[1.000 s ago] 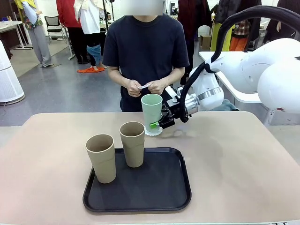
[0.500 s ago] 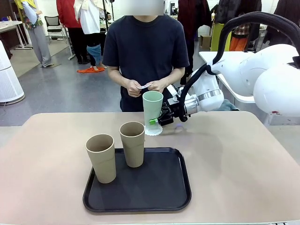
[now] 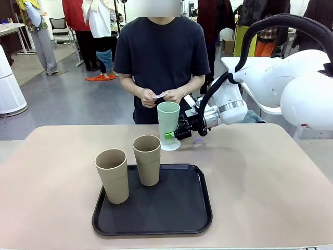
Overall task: Place coasters on the table and set cups on them.
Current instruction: Pick up one Reusable plastic cup and place it on a coaster set by the human.
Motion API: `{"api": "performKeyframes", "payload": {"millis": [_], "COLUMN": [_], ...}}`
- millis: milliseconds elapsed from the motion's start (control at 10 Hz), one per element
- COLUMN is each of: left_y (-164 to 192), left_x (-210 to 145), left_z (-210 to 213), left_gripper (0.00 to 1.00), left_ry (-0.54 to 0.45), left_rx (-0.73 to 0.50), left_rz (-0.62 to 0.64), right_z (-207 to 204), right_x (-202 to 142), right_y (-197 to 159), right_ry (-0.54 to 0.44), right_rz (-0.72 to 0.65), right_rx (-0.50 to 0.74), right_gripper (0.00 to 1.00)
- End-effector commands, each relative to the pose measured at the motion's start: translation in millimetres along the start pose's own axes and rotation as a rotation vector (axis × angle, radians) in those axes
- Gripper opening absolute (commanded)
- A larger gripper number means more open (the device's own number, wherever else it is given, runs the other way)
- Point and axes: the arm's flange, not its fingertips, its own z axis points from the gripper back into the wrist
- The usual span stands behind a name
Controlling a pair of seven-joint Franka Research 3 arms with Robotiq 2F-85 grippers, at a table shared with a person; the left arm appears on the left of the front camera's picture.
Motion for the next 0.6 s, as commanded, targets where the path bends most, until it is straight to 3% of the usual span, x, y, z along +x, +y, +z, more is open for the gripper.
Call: {"api": "performKeyframes", "payload": {"millis": [0, 500], "left_y": [-2, -2], "left_x": [-1, -1], "left_z": [0, 0], "left_gripper": [1.00, 1.00], "left_ry": [-0.005, -0.005], "left_rx": [-0.012, -0.012], "left_rz": [-0.004, -0.004], "right_z": [1, -1], "right_x": [-3, -13], "right_y": [-1, 1], "right_ry": [0.013, 0.027], "right_rz": [-0.031, -0.045], "right_rx": [-0.017, -0.012], "right_gripper": [0.81, 0.81]}}
